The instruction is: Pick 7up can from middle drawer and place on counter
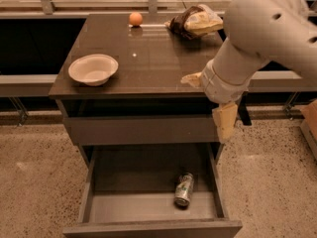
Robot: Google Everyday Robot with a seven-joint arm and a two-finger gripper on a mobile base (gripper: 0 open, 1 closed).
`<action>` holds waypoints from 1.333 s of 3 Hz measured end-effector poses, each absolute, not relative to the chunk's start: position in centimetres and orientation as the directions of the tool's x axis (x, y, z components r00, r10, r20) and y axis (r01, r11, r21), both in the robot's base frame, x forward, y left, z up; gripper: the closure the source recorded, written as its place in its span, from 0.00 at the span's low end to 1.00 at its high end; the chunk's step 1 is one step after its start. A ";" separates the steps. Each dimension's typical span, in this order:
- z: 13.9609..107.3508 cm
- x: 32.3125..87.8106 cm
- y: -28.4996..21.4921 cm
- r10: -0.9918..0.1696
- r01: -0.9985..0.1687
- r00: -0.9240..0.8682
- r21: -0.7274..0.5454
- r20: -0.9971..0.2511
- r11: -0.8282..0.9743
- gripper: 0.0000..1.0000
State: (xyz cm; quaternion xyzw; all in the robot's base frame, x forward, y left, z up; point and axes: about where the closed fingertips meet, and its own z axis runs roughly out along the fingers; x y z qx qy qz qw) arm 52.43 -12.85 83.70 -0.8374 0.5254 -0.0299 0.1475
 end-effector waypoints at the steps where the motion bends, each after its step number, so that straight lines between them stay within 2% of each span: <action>1: 77.6 52.1 -11.2 -0.787 -0.761 0.617 -0.259 -0.006 -0.595 0.00; 2: 74.1 51.4 -10.4 -0.748 -0.719 0.663 -0.262 0.021 -0.644 0.00; 4: 73.3 51.7 -10.9 -0.753 -0.729 0.655 -0.214 0.058 -0.650 0.00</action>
Offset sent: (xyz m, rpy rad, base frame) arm -0.0031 0.0150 -0.0559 -0.0902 -0.0311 0.1886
